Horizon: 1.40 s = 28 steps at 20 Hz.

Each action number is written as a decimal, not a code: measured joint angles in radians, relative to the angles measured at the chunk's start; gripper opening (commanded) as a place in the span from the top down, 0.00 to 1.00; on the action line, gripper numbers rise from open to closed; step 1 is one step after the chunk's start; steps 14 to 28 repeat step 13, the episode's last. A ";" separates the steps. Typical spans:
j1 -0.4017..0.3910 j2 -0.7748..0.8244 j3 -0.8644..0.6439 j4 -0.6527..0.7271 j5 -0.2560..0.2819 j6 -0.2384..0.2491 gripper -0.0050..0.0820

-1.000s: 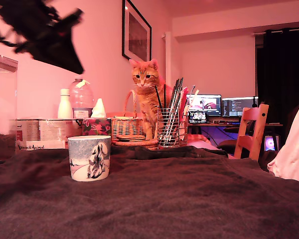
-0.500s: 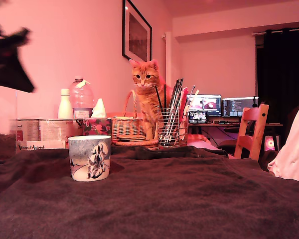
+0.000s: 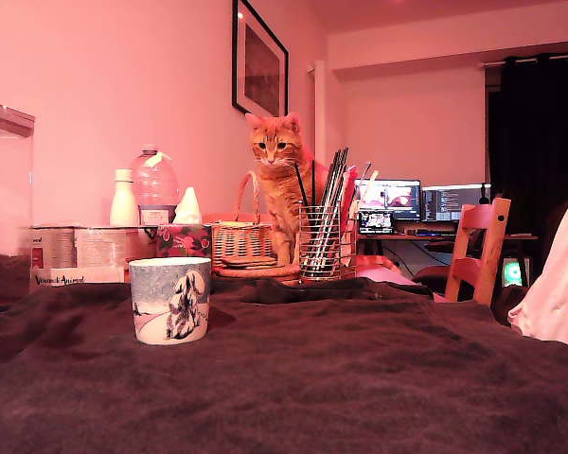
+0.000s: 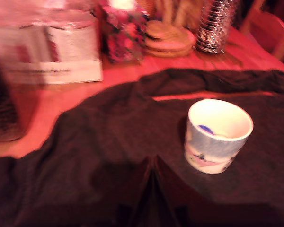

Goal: Pick up the coffee capsules on the table and drop them inside the coffee cup

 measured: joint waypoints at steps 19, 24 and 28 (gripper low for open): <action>0.000 -0.426 -0.225 -0.064 -0.013 -0.047 0.97; 0.000 -0.426 -0.225 -0.064 -0.013 -0.047 0.97; 0.000 -0.426 -0.225 -0.064 -0.013 -0.047 0.97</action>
